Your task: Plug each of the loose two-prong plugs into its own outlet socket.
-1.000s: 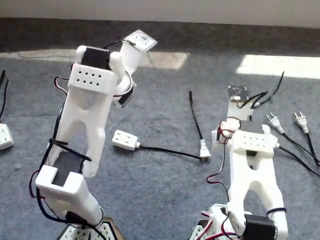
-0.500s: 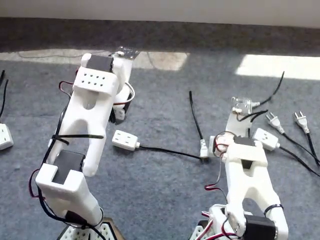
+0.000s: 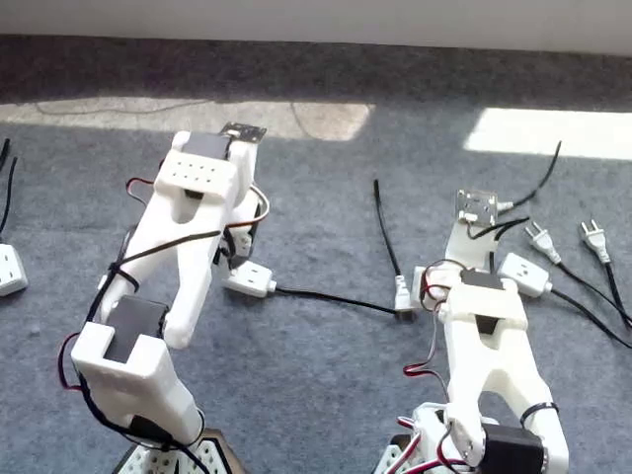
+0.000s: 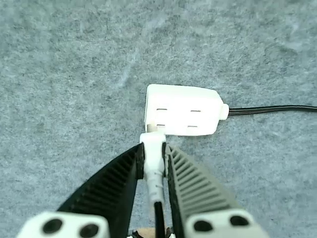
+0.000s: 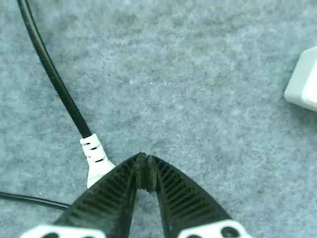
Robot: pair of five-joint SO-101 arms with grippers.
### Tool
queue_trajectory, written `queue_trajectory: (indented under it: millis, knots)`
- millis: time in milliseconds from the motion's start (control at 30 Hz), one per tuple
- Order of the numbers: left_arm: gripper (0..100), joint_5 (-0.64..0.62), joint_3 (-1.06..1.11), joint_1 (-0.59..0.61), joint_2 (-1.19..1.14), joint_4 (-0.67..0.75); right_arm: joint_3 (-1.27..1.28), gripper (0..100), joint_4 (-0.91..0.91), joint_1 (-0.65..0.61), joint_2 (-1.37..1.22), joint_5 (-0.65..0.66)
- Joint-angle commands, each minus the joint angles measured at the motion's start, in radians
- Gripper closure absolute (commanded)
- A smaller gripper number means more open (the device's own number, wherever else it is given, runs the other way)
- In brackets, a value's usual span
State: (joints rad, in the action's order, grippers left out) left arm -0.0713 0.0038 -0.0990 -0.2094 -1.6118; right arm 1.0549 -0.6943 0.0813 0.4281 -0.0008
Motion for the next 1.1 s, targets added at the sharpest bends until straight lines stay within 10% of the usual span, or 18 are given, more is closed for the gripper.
queue_trajectory:
  millis: [0, 1067]
  knots:
    - [99, -0.008, 0.044, 0.005, 0.018, 0.094, -0.002, 99.2, 0.012, 0.008, 0.015, -0.012]
    - [99, -0.069, 0.303, -0.047, 0.008, 0.292, -0.002, 99.2, 0.013, 0.012, 0.015, -0.012]
